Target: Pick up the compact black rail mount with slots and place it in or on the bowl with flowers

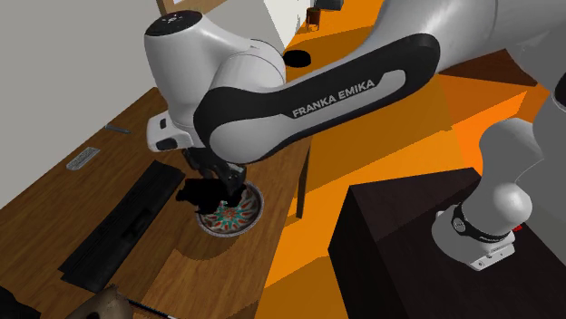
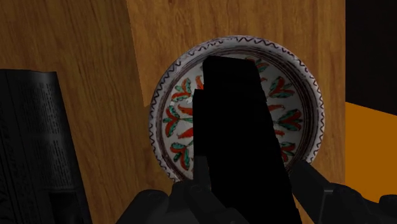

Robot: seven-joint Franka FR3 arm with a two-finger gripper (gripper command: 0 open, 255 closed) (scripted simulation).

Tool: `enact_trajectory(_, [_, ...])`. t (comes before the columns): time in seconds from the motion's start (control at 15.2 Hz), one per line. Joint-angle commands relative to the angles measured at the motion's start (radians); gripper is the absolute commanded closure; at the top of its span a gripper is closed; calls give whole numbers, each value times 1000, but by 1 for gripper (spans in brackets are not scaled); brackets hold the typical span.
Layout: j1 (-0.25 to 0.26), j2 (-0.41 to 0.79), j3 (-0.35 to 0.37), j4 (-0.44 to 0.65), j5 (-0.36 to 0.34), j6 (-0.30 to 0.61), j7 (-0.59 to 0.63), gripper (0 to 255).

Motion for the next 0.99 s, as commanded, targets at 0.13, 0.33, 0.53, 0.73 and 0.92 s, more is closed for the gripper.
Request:
enact_trajectory(0.13, [-1,14,2,-36,6,51,-3,255])
enact_trajectory(0.33, [-2,28,5,-58,10,85,-5,255])
enact_trajectory(0.53, [-4,44,7,-79,16,123,-7,255])
enact_trajectory(0.73, [-4,44,8,-79,16,123,-7,255])
enact_trajectory(0.92, [-4,44,8,-79,16,123,-7,255])
